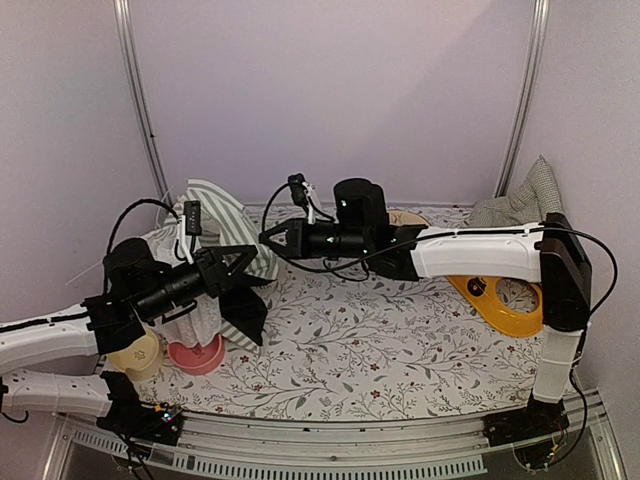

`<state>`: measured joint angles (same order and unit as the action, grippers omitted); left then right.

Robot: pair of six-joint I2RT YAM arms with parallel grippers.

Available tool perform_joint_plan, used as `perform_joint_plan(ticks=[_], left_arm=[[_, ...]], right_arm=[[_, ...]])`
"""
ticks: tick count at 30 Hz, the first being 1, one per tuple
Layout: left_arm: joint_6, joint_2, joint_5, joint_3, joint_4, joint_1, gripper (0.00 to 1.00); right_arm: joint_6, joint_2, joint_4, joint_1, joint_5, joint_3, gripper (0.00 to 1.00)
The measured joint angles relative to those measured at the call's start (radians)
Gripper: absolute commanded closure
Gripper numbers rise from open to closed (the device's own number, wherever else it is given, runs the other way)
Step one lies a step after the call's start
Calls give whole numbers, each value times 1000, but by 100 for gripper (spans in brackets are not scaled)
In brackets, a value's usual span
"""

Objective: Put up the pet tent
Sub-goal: Insert the tent pole into the pole socket of the pet tent.

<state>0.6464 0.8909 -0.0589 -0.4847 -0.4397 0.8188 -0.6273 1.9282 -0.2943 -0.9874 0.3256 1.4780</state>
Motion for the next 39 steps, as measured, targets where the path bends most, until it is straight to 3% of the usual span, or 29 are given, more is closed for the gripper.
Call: perform_joint_plan(ticks=[8,21,33,39], left_arm=[[-21,31,94,-157,303,-24,55],[-163,172,198,-375,633,-29,47],[-424,219,135,-454,772,-30,50],[-514,228,130,-457,783,-31,60]], right_arm=[[4,18,2,6,10,2,100],[22,22,33,6,24,34,100],[27,40,66,6,30,80,100],[38,41,84,5,29,86,100]])
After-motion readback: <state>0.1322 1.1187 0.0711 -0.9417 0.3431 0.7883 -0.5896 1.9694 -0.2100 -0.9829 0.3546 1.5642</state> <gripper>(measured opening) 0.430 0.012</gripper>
